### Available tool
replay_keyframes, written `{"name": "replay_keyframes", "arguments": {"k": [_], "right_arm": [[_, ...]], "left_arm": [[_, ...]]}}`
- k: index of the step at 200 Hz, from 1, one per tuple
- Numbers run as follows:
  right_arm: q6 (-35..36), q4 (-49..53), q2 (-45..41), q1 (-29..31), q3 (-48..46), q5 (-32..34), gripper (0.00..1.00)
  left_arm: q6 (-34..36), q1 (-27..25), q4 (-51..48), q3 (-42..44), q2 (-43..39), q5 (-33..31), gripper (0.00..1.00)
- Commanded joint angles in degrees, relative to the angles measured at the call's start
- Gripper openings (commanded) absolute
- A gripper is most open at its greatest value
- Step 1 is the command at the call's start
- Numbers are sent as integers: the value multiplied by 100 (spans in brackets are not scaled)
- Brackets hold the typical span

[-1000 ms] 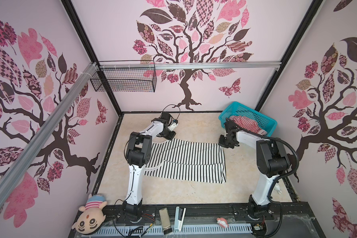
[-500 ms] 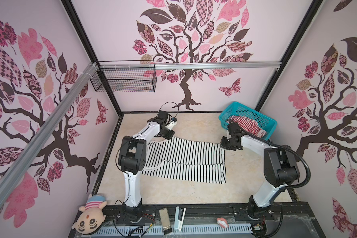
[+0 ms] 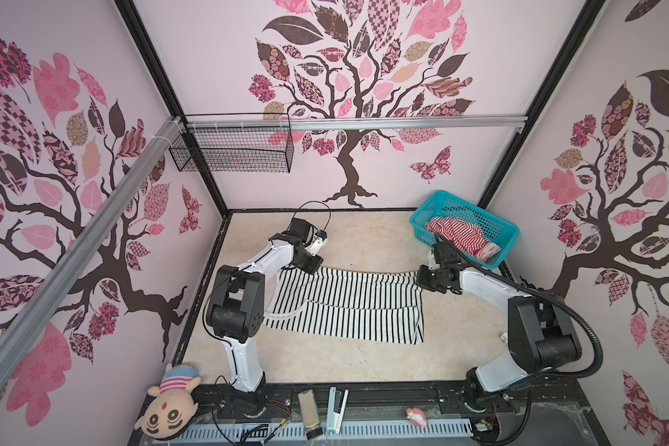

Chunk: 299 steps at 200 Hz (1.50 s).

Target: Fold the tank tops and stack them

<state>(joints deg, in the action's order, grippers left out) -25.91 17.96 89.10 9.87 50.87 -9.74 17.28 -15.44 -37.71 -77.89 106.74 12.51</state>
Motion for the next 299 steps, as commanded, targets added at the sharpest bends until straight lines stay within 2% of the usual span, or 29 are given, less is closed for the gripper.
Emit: {"name": "replay_keyframes", "arguments": {"k": [1, 61, 88, 97, 117, 131, 159, 187, 216, 227, 255, 299], "right_arm": [[-98, -52, -298, -29, -155, -166, 9], [-169, -55, -850, -28, -675, -239, 10], [-203, -42, -1054, -29, -851, -443, 13], [-212, -53, -1124, -29, -898, -487, 18], [-225, -71, -1191, -29, -912, -464, 39], [-225, -95, -1117, -29, -833, -451, 43], [-260, -168, -800, -29, -628, -619, 43], [-283, -214, -608, -29, -470, -789, 38], [-239, -50, -683, -11, -360, -883, 17], [-207, 3, -770, -11, -312, -849, 12], [-46, 205, -720, -11, 92, -673, 9], [75, 595, 26, -11, 1095, -461, 5]], "left_arm": [[-49, -28, 120, 333, -314, 220, 0], [131, -116, 123, 1277, -1040, 260, 0], [216, -181, 163, 1692, -1305, 184, 0], [259, -205, 231, 1845, -1391, 125, 0], [327, -222, 303, 2067, -1463, 43, 0], [342, -227, 326, 2143, -1428, 32, 0], [276, -231, 356, 2229, -1382, 73, 0], [200, -233, 414, 2292, -1441, 102, 0], [145, -232, 414, 2181, -1454, -8, 0], [100, -231, 418, 2119, -1476, -34, 0], [-91, -231, 484, 1859, -1476, -192, 0], [-259, -214, 574, 1067, -1144, -470, 0]]}}
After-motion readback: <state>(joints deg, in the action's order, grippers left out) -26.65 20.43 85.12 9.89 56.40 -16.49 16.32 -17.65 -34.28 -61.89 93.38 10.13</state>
